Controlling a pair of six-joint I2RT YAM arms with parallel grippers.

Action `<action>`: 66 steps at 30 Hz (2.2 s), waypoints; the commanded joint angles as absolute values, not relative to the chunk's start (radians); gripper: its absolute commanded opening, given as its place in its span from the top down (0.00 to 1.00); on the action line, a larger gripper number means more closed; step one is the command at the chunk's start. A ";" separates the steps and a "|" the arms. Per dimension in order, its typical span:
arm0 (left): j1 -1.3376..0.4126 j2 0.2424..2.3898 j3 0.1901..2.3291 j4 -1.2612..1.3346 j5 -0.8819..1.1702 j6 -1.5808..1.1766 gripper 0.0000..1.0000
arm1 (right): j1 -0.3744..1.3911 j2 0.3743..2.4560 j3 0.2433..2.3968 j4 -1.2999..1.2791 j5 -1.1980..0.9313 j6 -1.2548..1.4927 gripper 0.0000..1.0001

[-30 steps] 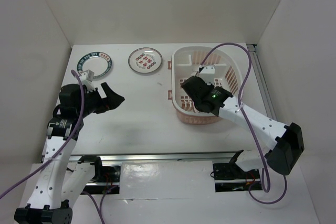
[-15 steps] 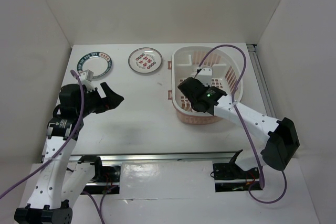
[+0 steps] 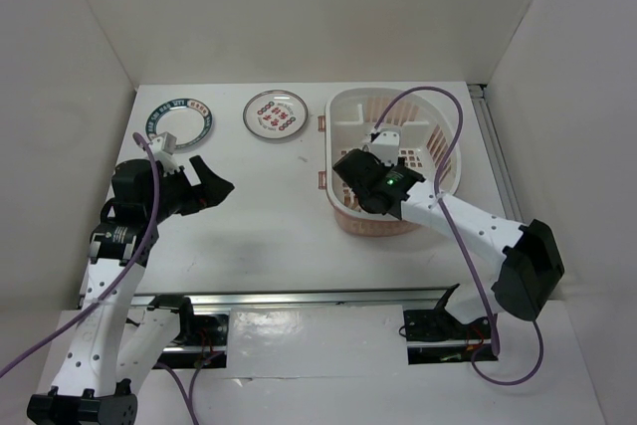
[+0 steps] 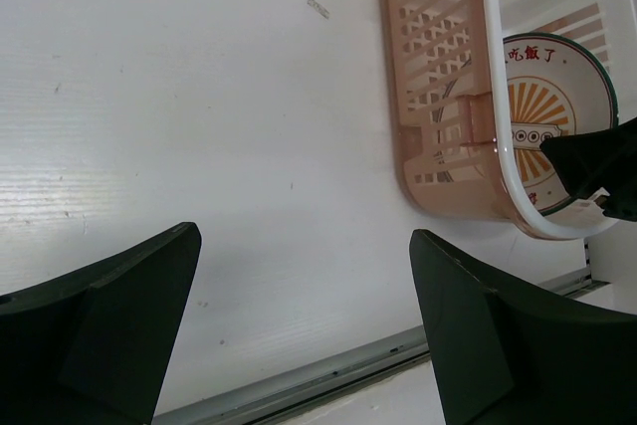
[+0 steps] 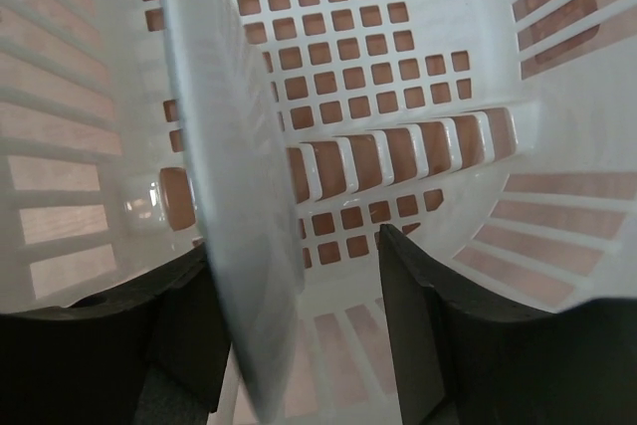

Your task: Load the plates into the dish rack

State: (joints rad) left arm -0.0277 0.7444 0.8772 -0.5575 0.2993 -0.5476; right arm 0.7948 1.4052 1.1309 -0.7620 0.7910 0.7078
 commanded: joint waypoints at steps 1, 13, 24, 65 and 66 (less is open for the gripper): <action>-0.020 0.742 0.882 -0.541 0.293 -0.520 0.00 | 0.816 1.399 1.144 -0.761 0.831 0.744 0.37; 0.002 0.784 0.882 -0.561 0.192 -0.606 0.00 | 0.870 1.321 1.359 -0.949 0.926 0.779 0.01; -0.017 1.068 0.450 0.274 0.290 -1.006 0.00 | 0.966 1.169 1.378 -0.646 0.571 0.373 0.01; -0.115 2.243 1.353 0.190 0.043 -1.275 0.40 | 0.994 1.057 1.359 -0.557 0.353 0.221 0.01; -0.115 2.255 1.353 0.190 0.043 -1.275 0.49 | 0.994 1.057 1.350 -0.548 0.342 0.221 0.01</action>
State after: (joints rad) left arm -0.1184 2.1876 1.3388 0.3447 0.0803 -1.2938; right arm 0.9859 1.0729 1.3483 -0.6270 0.3691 0.2367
